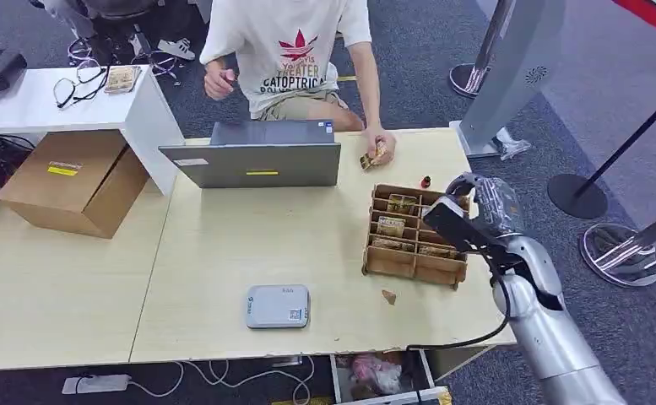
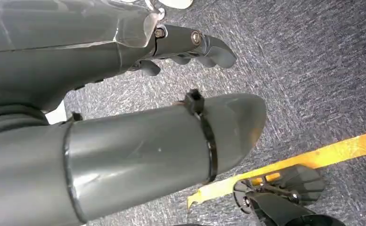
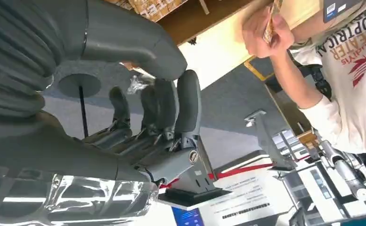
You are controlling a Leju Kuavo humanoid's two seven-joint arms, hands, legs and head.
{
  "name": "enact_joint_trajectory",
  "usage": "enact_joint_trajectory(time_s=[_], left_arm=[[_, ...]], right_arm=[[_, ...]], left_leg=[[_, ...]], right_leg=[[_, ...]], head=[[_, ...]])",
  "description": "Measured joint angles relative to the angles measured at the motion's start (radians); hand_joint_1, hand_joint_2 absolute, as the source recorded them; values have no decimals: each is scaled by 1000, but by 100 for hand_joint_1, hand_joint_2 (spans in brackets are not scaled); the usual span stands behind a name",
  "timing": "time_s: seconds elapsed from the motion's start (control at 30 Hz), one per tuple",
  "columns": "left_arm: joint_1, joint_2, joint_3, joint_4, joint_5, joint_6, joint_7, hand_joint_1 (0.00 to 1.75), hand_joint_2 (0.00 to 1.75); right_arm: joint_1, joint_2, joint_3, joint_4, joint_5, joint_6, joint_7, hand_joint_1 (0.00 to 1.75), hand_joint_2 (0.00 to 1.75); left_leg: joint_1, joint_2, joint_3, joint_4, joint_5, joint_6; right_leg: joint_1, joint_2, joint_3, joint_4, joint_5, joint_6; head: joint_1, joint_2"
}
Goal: Pass the card to the sensor for recognition and then transmit it.
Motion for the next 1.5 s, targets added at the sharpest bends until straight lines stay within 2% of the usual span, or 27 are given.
enact_joint_trajectory(time_s=[0.07, 0.3, 0.37, 0.43, 0.47, 0.53, 0.67, 0.77, 0.83, 1.13, 1.5], left_arm=[[0, 0, -1, 0, -3, 0, 0, 0, 0], [-2, 0, -8, 0, -7, -3, 6, 0, 0], [-3, -1, -10, 0, -8, -5, 6, 0, 0], [-3, -1, -11, 0, -11, -7, 6, 0, 0], [-3, -1, -12, 0, -11, -8, 6, 0, 0], [-4, -1, -16, 0, -13, -10, 6, 0, 0], [-5, 0, -19, 0, -14, -11, 6, 0, 0], [-5, 0, -20, 0, -17, -11, 8, 0, 0], [-6, -1, -21, 0, -22, -12, 8, 0, 0], [-16, -2, -28, 0, -26, -14, 21, 0, 0], [-17, -1, -27, 0, -13, -9, 21, 0, 0]], right_arm=[[4, 0, -1, -6, 1, 3, 4, 52, 175], [31, 5, -5, -34, 13, 18, 6, 51, 175], [38, 8, -5, -39, 15, 21, 5, 59, 175], [45, 13, -4, -45, 19, 29, 4, 56, 175], [47, 15, -3, -47, 19, 31, 3, 72, 175], [51, 21, -2, -51, 22, 35, 2, 72, 175], [57, 37, 4, -53, 22, 42, 0, 86, 175], [57, 48, 10, -53, 22, 49, -2, 84, 175], [57, 55, 13, -53, 22, 55, -4, 77, 175], [52, 73, 35, -31, 7, 66, -22, 80, 175], [-25, 117, 91, 53, -9, 87, -23, 86, 175]], left_leg=[[0, 0, 0, 0, 0, 0], [0, 0, 0, 0, 0, 0], [0, 0, 0, 0, 0, 0], [0, 0, 0, 0, 0, 0], [0, 0, 0, 0, 0, 0], [0, 0, 0, 0, 0, 0], [0, 0, 0, 0, 0, 0], [0, 0, 0, 0, 0, 0], [0, 0, 0, 0, 0, 0], [0, 0, 0, 0, 0, 0], [0, 0, 0, 0, 0, 0]], right_leg=[[0, 0, 0, 0, 0, 0], [0, 0, 0, 0, 0, 0], [0, 0, 0, 0, 0, 0], [0, 0, 0, 0, 0, 0], [0, 0, 0, 0, 0, 0], [0, 0, 0, 0, 0, 0], [0, 0, 0, 0, 0, 0], [0, 0, 0, 0, 0, 0], [0, 0, 0, 0, 0, 0], [0, 0, 0, 0, 0, 0], [0, 0, 0, 0, 0, 0]], head=[[0, 0], [0, 0], [0, 0], [0, 0], [0, 0], [0, 0], [0, 0], [0, 0], [0, 0], [0, 0], [0, 0]])
